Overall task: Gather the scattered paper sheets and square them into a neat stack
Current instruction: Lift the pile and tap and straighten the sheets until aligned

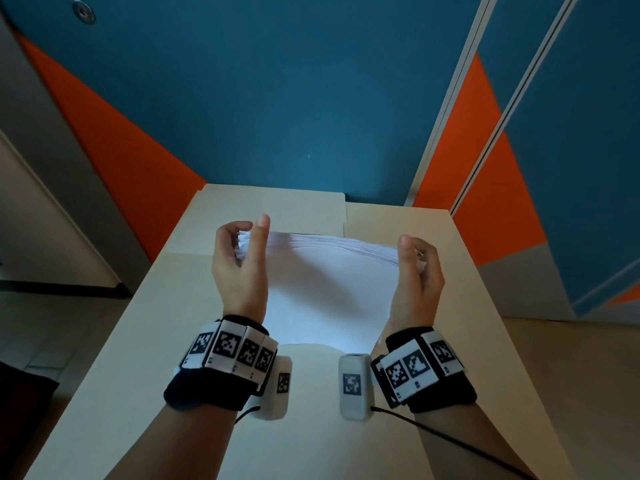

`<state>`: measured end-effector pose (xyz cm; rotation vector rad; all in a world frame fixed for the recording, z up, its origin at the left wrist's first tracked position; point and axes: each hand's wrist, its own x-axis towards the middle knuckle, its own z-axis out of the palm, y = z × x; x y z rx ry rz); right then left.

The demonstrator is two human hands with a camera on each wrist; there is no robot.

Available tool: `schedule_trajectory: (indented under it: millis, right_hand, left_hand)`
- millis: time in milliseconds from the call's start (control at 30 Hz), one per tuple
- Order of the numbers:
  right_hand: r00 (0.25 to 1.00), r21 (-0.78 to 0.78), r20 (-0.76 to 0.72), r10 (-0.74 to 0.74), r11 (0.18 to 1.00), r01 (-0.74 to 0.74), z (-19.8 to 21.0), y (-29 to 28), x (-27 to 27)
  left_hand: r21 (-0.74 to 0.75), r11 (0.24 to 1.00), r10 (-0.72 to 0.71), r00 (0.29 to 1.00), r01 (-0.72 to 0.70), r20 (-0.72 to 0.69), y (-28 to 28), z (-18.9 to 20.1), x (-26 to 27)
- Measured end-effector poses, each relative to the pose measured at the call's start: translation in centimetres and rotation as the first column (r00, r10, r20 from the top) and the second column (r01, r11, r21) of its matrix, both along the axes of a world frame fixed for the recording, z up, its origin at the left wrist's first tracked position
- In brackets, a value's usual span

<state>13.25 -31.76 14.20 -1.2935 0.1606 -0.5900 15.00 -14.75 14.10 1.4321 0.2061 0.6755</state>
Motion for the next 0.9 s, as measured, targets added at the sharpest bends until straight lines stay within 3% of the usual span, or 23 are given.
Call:
schedule_trajectory:
  millis: [200, 433, 500, 600, 667, 767, 833, 900]
  right_hand:
    - [0.993, -0.042, 0.002, -0.121, 0.992, 0.121, -0.2, -0.3, 0.5]
    - [0.996, -0.081, 0.078, -0.041, 0.996, 0.048, -0.6, -0.3, 0.5]
    - [0.997, -0.095, 0.072, -0.001, 0.995, 0.008, -0.6, -0.6, 0.6]
    - [0.978, -0.088, 0.057, 0.202, 0.976, -0.197, -0.7, -1.9, 0.3]
    - [0.946, -0.106, -0.082, 0.315, 0.941, -0.323, -1.6, -2.9, 0.3]
    - [0.862, -0.176, -0.359, 0.359, 0.881, -0.44, -2.8, -3.3, 0.5]
    - [0.832, -0.175, -0.448, 0.327, 0.88, -0.441, -3.2, -3.0, 0.8]
    - [0.861, -0.139, -0.413, 0.298, 0.913, -0.382, -2.9, -2.7, 1.3]
  left_hand:
    - [-0.025, 0.999, 0.03, 0.999, -0.031, -0.024, 0.4, -0.2, 0.6]
    - [-0.043, 0.999, -0.018, 0.999, 0.019, 0.037, 0.9, -0.6, 0.7]
    - [-0.04, 0.996, -0.08, 0.996, 0.081, 0.031, 1.3, -0.7, 0.8]
    - [-0.024, 0.955, -0.294, 0.955, 0.295, 0.034, 2.1, -1.2, 0.9]
    - [-0.028, 0.911, -0.413, 0.908, 0.412, -0.067, 3.1, -2.3, 1.1]
    - [-0.064, 0.851, -0.518, 0.812, 0.522, -0.268, 4.1, -4.4, 1.1]
    - [-0.032, 0.86, -0.49, 0.807, 0.51, -0.33, 3.9, -5.1, 1.0]
    - [-0.003, 0.876, -0.463, 0.838, 0.483, -0.29, 3.2, -4.7, 1.1]
